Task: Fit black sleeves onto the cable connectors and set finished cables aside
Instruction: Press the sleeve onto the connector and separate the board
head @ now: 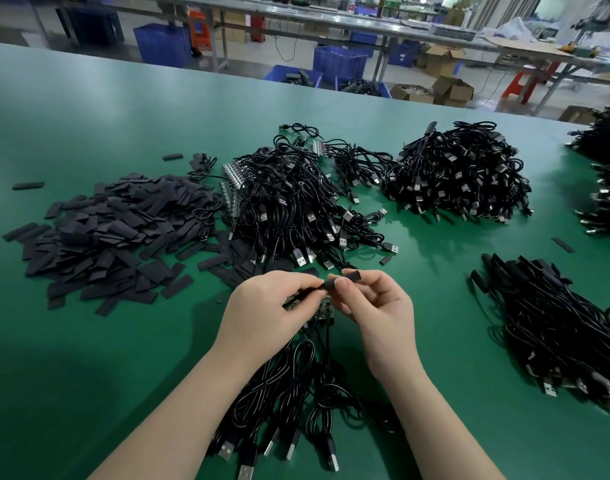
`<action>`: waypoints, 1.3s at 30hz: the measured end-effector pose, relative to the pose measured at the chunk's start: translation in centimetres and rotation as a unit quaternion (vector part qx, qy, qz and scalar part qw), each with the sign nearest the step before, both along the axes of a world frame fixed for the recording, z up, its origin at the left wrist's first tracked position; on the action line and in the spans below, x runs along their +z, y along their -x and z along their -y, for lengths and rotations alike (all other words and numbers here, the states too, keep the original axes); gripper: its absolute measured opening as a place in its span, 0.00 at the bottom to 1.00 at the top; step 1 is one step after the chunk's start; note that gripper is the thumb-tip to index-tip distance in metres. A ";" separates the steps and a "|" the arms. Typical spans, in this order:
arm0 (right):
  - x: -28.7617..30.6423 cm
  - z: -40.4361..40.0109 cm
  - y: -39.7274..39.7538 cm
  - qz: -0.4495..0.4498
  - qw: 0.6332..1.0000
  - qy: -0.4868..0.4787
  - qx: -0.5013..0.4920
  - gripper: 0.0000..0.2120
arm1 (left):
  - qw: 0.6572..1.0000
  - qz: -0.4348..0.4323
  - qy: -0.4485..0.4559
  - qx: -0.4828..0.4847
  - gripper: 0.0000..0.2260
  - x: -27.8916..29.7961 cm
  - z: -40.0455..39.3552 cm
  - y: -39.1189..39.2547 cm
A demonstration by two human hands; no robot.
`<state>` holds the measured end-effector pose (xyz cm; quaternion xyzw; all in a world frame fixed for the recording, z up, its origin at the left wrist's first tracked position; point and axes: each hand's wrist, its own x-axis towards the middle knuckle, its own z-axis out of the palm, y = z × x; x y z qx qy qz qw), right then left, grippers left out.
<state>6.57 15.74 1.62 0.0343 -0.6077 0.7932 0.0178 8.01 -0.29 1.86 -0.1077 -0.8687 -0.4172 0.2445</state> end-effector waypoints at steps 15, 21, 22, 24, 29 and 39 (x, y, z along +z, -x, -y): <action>-0.4 0.3 0.1 0.021 1.000 -0.017 -0.001 0.08 | 1.000 -0.009 -0.018 -0.012 0.08 0.0 -0.2 0.0; -0.2 0.3 0.0 0.002 0.999 -0.046 0.002 0.10 | 1.000 0.007 -0.017 -0.022 0.11 0.0 -0.1 0.2; -0.2 0.4 0.0 -0.009 0.998 -0.063 -0.007 0.14 | 0.999 0.011 -0.021 -0.022 0.11 -0.1 -0.1 0.2; 0.0 0.5 -0.2 -0.037 0.993 -0.109 -0.024 0.22 | 0.999 0.018 -0.037 -0.014 0.11 -0.2 -0.1 0.3; 0.1 1.0 -0.6 -0.058 0.984 -0.169 -0.010 0.25 | 0.998 0.036 -0.052 -0.001 0.12 -0.5 0.0 0.3; -0.2 1.2 -0.4 -0.025 0.982 -0.190 0.006 0.09 | 0.999 0.040 0.028 -0.004 0.14 0.0 0.1 0.1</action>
